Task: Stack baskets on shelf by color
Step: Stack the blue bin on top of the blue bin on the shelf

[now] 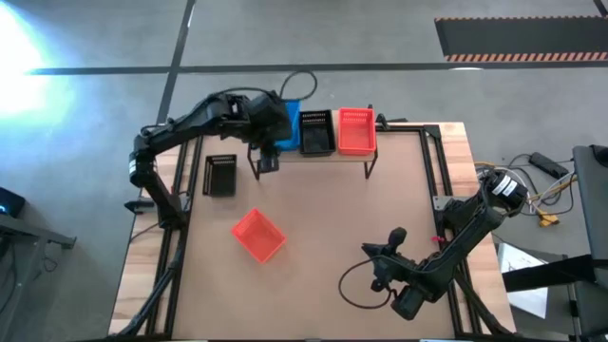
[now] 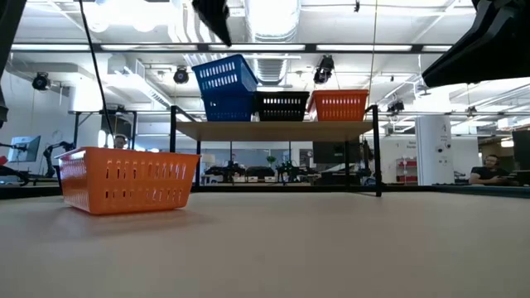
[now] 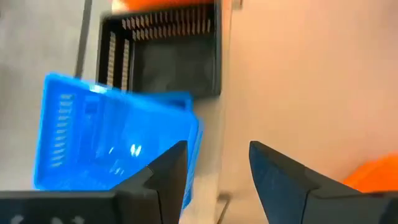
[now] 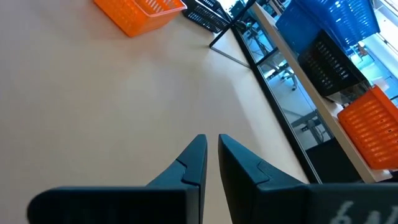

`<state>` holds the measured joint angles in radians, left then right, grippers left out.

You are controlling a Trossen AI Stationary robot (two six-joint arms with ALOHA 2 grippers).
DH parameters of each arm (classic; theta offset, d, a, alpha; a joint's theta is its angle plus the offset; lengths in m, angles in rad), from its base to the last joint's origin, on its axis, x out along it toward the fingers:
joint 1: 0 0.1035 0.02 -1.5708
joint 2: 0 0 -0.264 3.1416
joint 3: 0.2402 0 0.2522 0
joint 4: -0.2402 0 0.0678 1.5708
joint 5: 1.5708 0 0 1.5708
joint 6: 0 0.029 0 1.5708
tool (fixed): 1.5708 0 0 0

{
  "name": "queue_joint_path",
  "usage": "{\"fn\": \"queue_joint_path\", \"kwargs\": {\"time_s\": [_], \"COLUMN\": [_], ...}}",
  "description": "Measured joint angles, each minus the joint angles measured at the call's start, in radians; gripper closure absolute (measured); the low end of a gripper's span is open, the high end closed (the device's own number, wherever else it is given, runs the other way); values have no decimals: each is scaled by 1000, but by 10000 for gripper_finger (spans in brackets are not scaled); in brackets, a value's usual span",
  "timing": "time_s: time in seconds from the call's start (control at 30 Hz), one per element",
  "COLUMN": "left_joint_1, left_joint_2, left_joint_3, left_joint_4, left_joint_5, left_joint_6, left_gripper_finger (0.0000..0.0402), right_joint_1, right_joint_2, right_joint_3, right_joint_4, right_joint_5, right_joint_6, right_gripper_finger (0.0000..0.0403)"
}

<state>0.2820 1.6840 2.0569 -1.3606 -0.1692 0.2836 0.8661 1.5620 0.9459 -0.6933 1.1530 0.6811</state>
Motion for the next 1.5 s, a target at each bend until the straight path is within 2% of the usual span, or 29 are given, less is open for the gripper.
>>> {"fn": "queue_joint_path", "kwargs": {"time_s": [0.13,0.3,0.37,0.47,0.63,0.7,1.07,1.27,1.5], "left_joint_1": [0,-1,0,-2,-3,-3,6,5,9], "left_joint_2": [5,7,7,8,6,4,49,103,116], "left_joint_3": [-56,-138,-158,-161,-144,-132,-133,-129,-126], "left_joint_4": [-21,6,18,29,41,43,62,61,9], "left_joint_5": [-58,-205,-209,-211,-209,-211,-213,-274,-278], "left_joint_6": [35,92,111,119,125,127,116,117,116], "left_gripper_finger": [245,247,258,294,379,395,400,400,400], "right_joint_1": [0,0,0,0,0,0,0,0,0], "right_joint_2": [0,0,0,0,0,0,0,0,0], "right_joint_3": [0,0,0,0,0,0,0,0,0], "right_joint_4": [2,16,28,43,57,60,74,86,94], "right_joint_5": [0,1,1,1,2,2,60,61,61], "right_joint_6": [0,0,0,0,0,0,-1,0,0], "right_gripper_finger": [369,369,369,369,369,369,369,369,369]}}
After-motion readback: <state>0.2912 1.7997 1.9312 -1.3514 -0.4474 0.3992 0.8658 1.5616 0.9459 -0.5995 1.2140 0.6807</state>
